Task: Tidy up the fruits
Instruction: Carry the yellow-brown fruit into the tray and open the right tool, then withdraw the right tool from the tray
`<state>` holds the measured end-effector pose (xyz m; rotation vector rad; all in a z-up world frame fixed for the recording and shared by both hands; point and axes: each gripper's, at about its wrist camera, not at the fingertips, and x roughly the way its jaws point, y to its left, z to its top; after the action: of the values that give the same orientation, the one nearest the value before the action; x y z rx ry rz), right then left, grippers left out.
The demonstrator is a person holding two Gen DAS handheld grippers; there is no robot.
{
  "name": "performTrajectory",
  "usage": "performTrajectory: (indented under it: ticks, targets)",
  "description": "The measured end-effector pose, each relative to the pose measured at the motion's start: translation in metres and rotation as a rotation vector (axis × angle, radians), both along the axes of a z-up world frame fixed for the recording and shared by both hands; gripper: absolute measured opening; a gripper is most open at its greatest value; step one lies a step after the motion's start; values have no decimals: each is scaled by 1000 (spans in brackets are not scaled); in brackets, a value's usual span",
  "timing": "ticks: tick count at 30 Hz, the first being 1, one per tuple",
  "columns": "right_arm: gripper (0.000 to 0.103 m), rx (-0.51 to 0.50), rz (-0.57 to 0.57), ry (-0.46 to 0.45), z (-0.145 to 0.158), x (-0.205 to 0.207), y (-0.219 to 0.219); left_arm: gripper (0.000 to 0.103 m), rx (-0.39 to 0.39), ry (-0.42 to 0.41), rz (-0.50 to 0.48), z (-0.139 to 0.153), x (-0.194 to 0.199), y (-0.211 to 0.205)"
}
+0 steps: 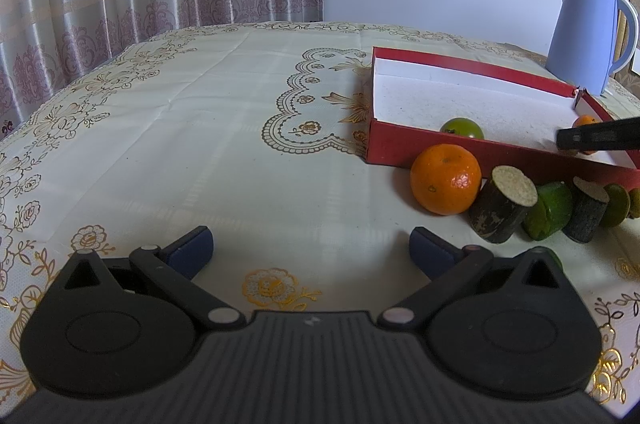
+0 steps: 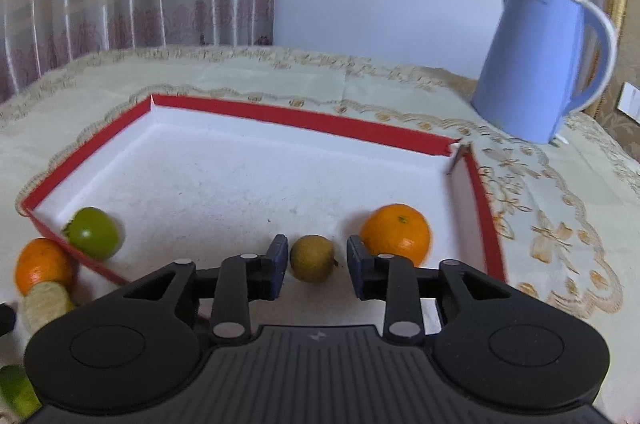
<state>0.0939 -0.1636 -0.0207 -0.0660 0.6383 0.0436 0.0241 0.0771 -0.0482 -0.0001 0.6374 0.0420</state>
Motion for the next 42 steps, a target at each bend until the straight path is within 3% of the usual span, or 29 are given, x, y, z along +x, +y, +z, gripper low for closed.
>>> performTrajectory:
  ticks: [3,4,9,13,17,21,27,34,38,42]
  targets:
    - [79,13,-4,-46,7,-30,-8,103,0,0,0,0,0,0]
    - [81,9,-4,-70,8,-43,-11,103,0,0,0,0,0,0]
    - [82,-70,-15,-163,7,-103,-15,103,0,0,0,0,0,0]
    - [82,-64,12,-130,-4,-122,-18,103,-1,0,0,0,0,0]
    - [82,-60,-12,-76,-14,-117,-21,103,-1,-1,0,0,0,1]
    - [82,15,-57,-21,-20,-105,-31,103,-2,-1,0,0,0,1]
    - [98,52,-91,-3,-26,-104,-38,103,-12,-11,-13,0,-2,1]
    - [103,63,-121,9,-27,-101,-42,103,-98,-46,-109,15,-23,-5]
    - [103,64,-121,8,-27,-102,-42,103,-58,-82,-193,26,-34,-26]
    - [103,68,-135,5,-27,-103,-43,103,-29,-60,-261,24,-35,-47]
